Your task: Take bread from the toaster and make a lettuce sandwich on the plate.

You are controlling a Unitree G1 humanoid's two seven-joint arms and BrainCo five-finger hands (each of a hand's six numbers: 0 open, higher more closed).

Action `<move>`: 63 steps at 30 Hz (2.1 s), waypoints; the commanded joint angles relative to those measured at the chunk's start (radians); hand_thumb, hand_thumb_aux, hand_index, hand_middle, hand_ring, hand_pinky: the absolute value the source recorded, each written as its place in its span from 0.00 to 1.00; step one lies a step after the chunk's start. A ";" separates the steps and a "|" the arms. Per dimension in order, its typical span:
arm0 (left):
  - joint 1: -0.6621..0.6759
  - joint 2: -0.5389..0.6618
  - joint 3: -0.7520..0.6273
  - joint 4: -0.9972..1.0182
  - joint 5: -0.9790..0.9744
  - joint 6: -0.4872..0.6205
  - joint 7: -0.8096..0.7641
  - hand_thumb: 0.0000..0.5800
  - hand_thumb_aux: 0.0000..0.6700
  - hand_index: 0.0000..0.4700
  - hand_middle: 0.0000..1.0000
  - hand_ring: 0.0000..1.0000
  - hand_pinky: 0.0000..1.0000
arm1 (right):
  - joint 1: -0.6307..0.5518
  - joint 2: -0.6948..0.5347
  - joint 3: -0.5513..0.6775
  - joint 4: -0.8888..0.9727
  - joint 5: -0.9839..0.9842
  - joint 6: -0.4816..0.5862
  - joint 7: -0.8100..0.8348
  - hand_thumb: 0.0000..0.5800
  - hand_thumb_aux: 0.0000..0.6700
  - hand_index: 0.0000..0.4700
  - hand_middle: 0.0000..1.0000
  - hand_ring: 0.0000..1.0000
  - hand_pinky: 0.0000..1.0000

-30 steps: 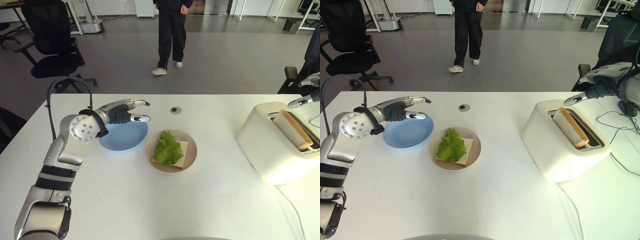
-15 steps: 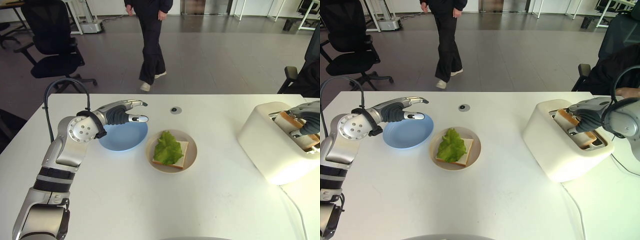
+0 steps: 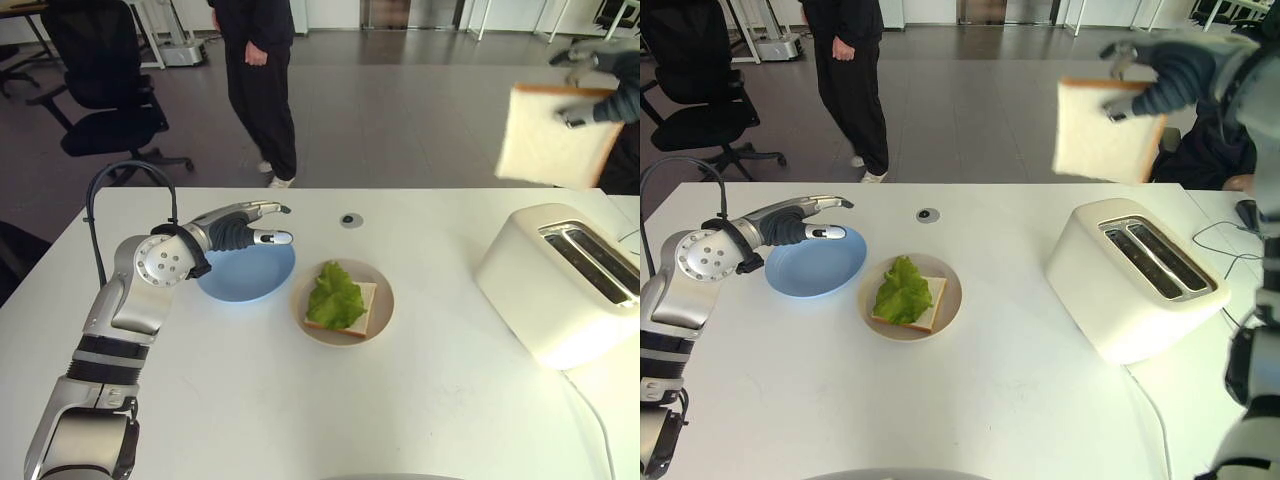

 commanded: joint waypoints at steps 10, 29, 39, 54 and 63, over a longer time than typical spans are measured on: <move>-0.025 -0.019 -0.027 0.035 0.001 -0.007 -0.002 0.00 0.00 0.00 0.00 0.00 0.00 | 0.039 0.466 0.165 0.188 0.208 0.208 0.095 1.00 1.00 1.00 0.00 0.00 0.00; -0.021 -0.028 -0.029 0.038 0.001 -0.006 -0.003 0.00 0.00 0.00 0.00 0.00 0.00 | 0.191 0.756 0.247 0.388 0.208 0.225 -0.065 1.00 1.00 1.00 0.00 0.00 0.00; -0.010 -0.032 -0.024 0.029 0.005 0.003 0.003 0.00 0.00 0.00 0.00 0.00 0.00 | 0.214 0.779 0.280 0.561 0.171 0.169 -0.085 1.00 1.00 1.00 0.00 0.00 0.00; 0.030 -0.065 -0.143 -0.044 0.045 -0.027 -0.052 0.00 0.00 0.00 0.00 0.00 0.00 | 0.134 0.748 0.286 0.563 0.109 -0.026 -0.192 0.00 0.00 0.00 0.00 0.00 0.00; 0.085 -0.092 -0.276 -0.102 -0.005 -0.103 -0.209 0.00 0.00 0.00 0.00 0.00 0.00 | -0.028 0.714 0.156 0.531 0.174 0.020 -0.217 0.00 0.00 0.00 0.00 0.00 0.00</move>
